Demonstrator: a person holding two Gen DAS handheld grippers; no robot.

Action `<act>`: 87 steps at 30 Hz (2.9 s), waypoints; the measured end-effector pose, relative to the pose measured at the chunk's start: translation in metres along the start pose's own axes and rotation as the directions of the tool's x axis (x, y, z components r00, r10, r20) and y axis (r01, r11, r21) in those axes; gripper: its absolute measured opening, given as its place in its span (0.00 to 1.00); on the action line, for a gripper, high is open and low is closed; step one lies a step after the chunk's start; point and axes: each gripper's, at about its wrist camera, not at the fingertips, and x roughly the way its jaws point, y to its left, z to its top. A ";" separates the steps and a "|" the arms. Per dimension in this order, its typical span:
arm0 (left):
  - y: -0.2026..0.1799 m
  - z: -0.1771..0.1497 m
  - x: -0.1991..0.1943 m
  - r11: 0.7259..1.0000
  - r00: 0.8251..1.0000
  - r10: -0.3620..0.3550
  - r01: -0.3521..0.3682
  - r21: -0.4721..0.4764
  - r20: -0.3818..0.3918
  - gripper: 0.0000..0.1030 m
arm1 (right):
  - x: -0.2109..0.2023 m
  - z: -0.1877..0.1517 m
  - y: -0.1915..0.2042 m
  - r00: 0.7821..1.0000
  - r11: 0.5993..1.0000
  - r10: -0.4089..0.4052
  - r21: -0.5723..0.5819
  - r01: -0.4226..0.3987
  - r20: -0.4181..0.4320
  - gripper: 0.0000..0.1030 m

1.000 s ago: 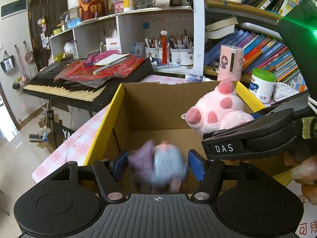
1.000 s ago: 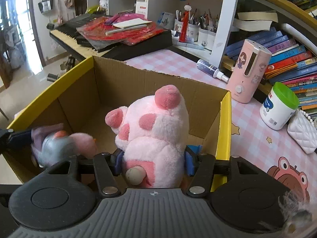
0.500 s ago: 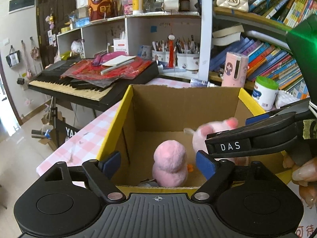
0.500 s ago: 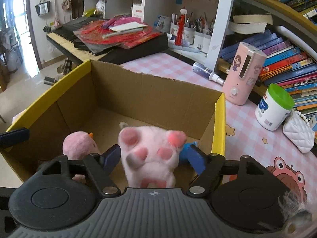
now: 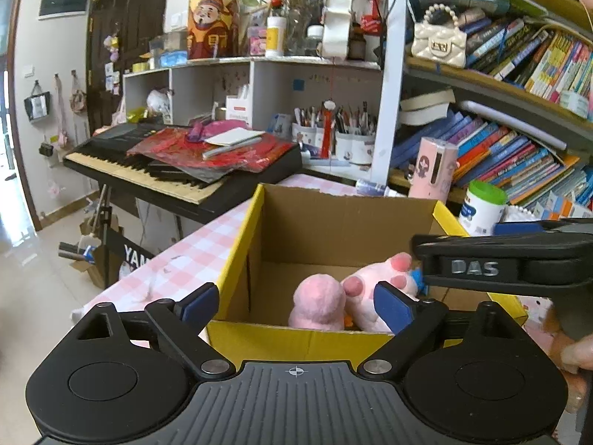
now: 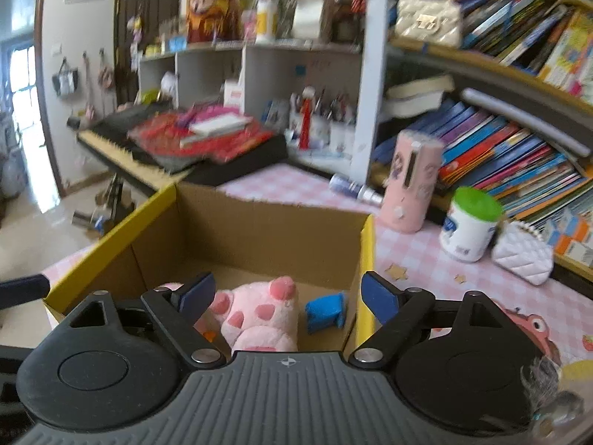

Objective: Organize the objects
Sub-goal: 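Withdraw both tools from the box toward the remaining items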

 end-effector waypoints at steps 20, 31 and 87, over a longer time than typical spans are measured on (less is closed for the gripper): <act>0.034 -0.032 -0.044 0.998 0.998 0.054 -0.055 -0.039 -0.030 0.93 | -0.073 -0.058 0.015 0.978 0.974 -0.208 0.081 0.209 -0.031 0.90; 0.050 -0.062 -0.073 1.000 0.993 0.022 -0.024 -0.012 -0.112 0.93 | -0.106 -0.093 0.049 0.973 0.974 -0.213 0.057 0.218 -0.093 0.93; -0.037 -0.102 -0.090 0.928 0.932 -0.265 0.316 0.197 -0.249 0.94 | -0.193 -0.173 -0.001 0.848 0.821 -0.463 0.236 0.520 -0.257 0.95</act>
